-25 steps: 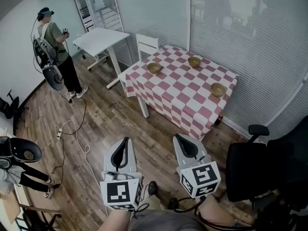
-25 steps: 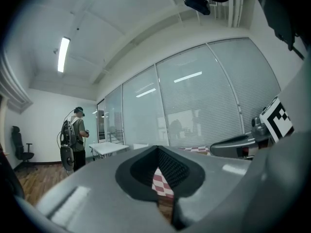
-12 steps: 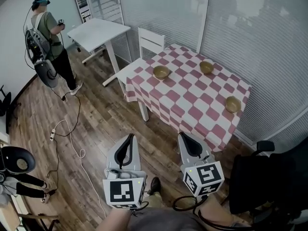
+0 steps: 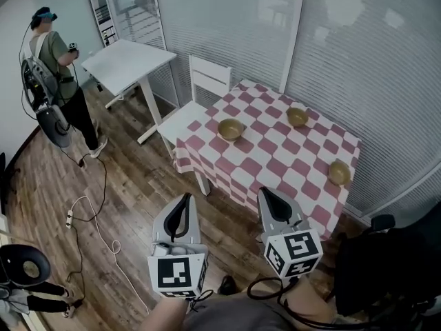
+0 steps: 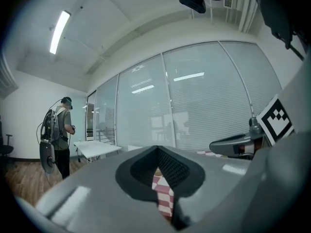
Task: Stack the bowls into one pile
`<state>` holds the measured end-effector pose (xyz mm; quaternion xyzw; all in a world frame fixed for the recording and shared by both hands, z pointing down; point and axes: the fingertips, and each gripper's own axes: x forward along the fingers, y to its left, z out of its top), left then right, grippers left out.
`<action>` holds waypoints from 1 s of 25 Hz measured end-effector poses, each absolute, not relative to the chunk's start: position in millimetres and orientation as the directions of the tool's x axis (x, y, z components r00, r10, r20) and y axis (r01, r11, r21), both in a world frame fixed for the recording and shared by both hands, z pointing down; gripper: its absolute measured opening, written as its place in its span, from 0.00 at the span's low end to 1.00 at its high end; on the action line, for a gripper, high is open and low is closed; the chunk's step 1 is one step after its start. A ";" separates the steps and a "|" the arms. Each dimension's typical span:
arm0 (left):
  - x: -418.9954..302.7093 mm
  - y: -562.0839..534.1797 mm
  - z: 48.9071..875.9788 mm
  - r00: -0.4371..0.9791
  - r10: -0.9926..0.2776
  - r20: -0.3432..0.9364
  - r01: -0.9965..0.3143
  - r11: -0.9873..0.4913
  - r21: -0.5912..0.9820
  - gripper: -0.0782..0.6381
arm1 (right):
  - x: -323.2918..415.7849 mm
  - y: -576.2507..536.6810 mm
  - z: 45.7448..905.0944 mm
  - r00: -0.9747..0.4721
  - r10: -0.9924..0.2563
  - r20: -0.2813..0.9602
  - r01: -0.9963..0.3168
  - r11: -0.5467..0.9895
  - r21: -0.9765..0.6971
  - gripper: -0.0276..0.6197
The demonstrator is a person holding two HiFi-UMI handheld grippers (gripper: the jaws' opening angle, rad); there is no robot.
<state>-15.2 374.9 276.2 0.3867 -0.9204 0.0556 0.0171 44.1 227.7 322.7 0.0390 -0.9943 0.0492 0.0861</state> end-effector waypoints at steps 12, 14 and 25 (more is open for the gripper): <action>-92.7 306.7 296.4 -0.672 -0.733 0.102 -0.740 0.665 -0.096 0.11 | -21.8 159.2 335.5 -0.975 -0.115 0.188 -0.133 0.987 -0.087 0.08; -112.1 287.2 296.2 -0.674 -0.732 0.098 -0.738 0.666 -0.105 0.11 | -41.9 140.4 338.2 -0.975 -0.110 0.192 -0.130 0.987 -0.093 0.08; -196.8 191.3 299.4 -0.704 -0.697 0.137 -0.710 0.693 -0.120 0.11 | -141.3 58.2 352.1 -0.978 -0.018 0.210 -0.047 0.989 -0.137 0.08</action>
